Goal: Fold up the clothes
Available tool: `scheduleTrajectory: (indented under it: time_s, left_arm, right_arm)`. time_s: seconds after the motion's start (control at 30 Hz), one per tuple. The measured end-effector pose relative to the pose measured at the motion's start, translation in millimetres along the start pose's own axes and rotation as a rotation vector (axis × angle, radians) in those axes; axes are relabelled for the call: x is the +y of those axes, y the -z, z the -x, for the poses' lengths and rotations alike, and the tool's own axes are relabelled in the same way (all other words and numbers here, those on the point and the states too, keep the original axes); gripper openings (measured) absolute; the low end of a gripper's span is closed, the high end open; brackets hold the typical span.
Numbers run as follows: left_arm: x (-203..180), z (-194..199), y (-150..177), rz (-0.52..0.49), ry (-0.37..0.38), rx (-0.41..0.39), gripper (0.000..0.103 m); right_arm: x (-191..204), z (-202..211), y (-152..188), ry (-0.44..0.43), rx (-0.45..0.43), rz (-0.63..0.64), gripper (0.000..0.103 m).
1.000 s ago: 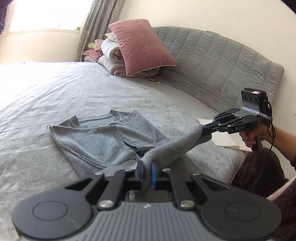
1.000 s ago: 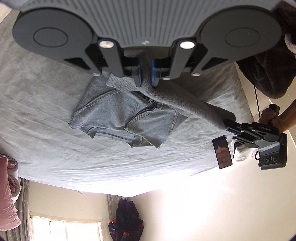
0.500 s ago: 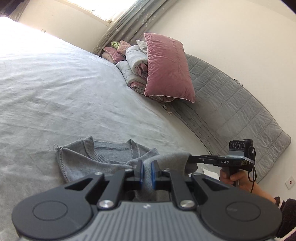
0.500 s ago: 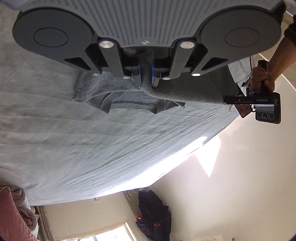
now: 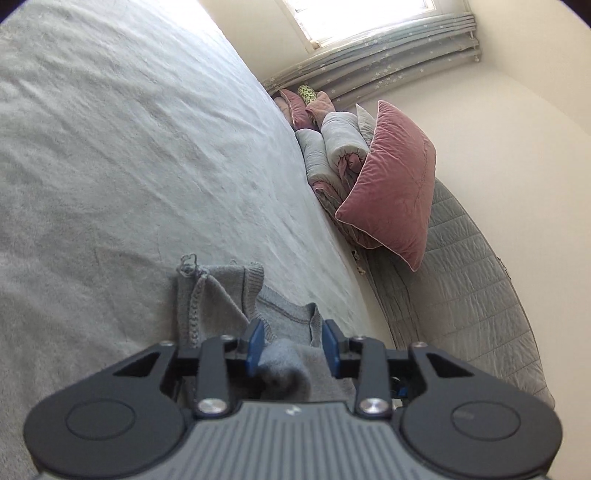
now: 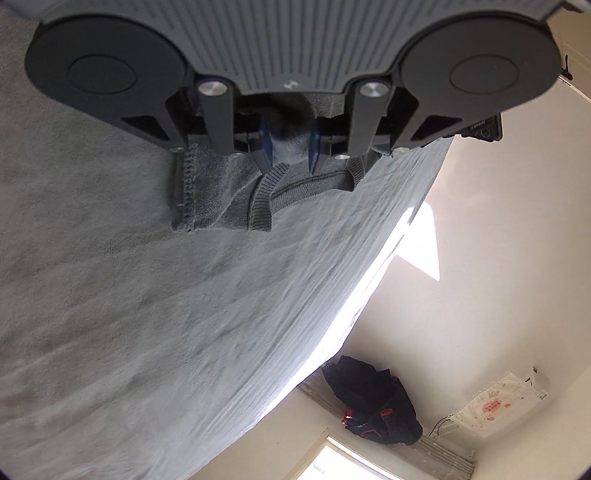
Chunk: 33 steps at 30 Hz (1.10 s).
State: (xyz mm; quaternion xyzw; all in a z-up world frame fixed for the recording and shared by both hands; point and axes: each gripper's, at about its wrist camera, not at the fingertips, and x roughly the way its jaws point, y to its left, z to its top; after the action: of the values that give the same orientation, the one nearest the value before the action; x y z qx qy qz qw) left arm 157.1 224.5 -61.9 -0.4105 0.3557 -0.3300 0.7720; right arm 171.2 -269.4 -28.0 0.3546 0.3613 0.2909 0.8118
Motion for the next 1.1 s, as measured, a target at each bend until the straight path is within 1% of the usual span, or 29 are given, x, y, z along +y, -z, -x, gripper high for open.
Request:
scheduleTrajectory:
  time_s: [0.07,0.17,0.23,0.3,0.33,0.37,0.4,0.43,0.47,0.5,0.57,0.7,0.9,1.1]
  left_arm:
    - [1,3,3,0.013,0.002,-0.011,0.051]
    - [-8,3,12,-0.041,-0.057,-0.003,0.051]
    - [-15,2,20,-0.09,-0.089,0.002,0.051]
    - [-19,6,31,-0.132,-0.116,-0.032,0.049]
    - [-19,7,35,-0.136,-0.124,-0.048,0.048]
    - [-18,8,38,-0.132,-0.129,-0.062,0.043]
    - [-17,8,39,-0.13,-0.141,-0.073,0.035]
    - [-17,7,38,-0.13,-0.158,-0.081,0.031]
    - [-18,7,38,-0.134,-0.172,-0.089,0.026]
    - [-18,8,38,-0.139,-0.179,-0.1,0.023]
    - [-21,10,38,-0.149,-0.184,-0.119,0.02]
    - [-30,13,41,-0.203,-0.225,-0.149,0.016]
    - [-54,10,49,-0.351,-0.332,-0.185,0.013]
    - [-67,5,34,-0.414,-0.359,-0.214,0.013]
  right_arm:
    - [-5,3,2,-0.022,-0.009,-0.034,0.05]
    - [-7,8,8,-0.03,-0.01,-0.052,0.05]
    - [-4,10,12,-0.013,-0.007,-0.022,0.05]
    - [2,10,19,0.027,-0.011,0.04,0.049]
    - [6,8,21,0.05,-0.014,0.077,0.048]
    - [10,7,23,0.072,-0.016,0.106,0.046]
    - [13,6,24,0.091,-0.02,0.127,0.042]
    - [17,6,25,0.108,-0.026,0.145,0.039]
    - [19,5,25,0.123,-0.03,0.169,0.032]
    - [22,5,27,0.134,-0.034,0.19,0.028]
    - [26,6,29,0.151,-0.043,0.222,0.023]
    - [28,8,33,0.18,-0.075,0.263,0.017]
    - [40,5,43,0.238,-0.117,0.37,0.013]
    - [55,4,37,0.273,-0.175,0.459,0.012]
